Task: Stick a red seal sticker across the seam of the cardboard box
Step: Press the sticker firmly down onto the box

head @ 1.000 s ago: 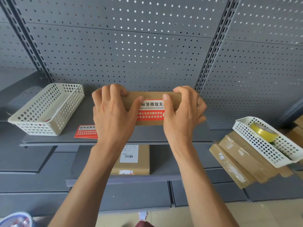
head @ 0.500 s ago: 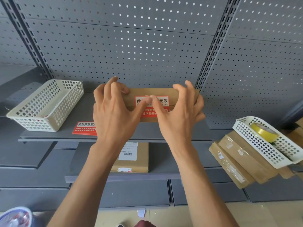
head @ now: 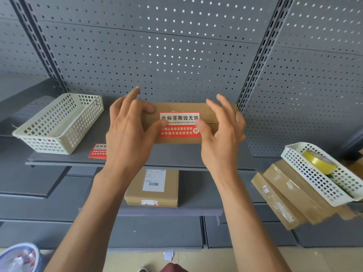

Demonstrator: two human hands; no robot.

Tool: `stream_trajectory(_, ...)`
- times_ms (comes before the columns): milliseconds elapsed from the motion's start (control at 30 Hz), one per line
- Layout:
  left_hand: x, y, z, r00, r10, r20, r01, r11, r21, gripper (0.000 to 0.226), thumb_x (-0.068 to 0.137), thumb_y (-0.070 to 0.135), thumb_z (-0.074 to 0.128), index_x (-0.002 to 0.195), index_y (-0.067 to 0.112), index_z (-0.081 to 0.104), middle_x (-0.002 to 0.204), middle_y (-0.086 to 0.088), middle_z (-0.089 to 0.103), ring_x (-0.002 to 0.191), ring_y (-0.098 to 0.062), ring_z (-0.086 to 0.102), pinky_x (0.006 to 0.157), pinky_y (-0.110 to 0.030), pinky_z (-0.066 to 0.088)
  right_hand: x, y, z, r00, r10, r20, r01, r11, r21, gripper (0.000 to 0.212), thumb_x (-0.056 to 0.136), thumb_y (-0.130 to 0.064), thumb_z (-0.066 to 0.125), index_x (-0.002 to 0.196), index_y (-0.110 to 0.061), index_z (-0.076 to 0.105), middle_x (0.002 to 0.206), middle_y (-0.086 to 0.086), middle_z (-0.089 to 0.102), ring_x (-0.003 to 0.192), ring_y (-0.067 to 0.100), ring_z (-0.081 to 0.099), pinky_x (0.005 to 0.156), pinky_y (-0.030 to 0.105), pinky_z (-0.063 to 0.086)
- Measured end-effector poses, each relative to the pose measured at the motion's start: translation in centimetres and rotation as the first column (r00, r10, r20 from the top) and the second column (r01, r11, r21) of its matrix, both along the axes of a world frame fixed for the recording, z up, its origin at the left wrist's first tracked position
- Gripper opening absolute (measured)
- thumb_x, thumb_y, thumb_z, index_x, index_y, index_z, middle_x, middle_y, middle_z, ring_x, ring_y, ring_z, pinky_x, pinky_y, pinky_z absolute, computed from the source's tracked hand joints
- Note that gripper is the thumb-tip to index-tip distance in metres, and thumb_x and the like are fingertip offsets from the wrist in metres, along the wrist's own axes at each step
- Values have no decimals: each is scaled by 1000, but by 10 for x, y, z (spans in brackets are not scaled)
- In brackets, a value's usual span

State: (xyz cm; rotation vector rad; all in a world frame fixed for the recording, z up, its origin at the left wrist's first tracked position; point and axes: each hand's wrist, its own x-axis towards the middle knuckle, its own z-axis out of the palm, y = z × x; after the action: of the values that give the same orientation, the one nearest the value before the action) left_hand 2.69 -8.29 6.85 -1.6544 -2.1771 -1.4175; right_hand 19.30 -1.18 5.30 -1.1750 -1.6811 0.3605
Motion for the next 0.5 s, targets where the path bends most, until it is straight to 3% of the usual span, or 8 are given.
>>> stream_trajectory(67, -4, -1, -1, 1000, -6, 6, 6, 1000, 16, 25, 92, 38, 69, 109, 22, 59, 159, 8, 42, 147, -21, 32, 93, -34, 35, 4, 1, -1, 1000, 28, 10, -28, 1000, 5, 42, 95, -22, 65, 136, -29, 59, 156, -13, 46, 144, 32, 30, 113, 61, 28)
stream_trajectory(233, 0, 2, 3, 999, 39, 11, -39, 998, 41, 21, 95, 37, 65, 108, 22, 60, 157, 8, 45, 146, -21, 35, 93, -32, 33, 2, 1, 2, 999, 21, -48, -22, 1000, -10, 39, 96, -40, 61, 133, -31, 61, 153, -16, 49, 144, 30, 30, 113, 60, 30)
stream_trajectory(500, -4, -6, 4, 999, -28, -21, 27, 998, -50, 30, 88, 30, 75, 112, 20, 60, 168, 6, 26, 152, -22, 28, 98, -47, 43, 15, 3, 8, 969, 157, 191, -136, 983, -121, 60, 95, -23, 67, 150, -31, 44, 168, -13, 22, 153, 34, 12, 120, 58, 14)
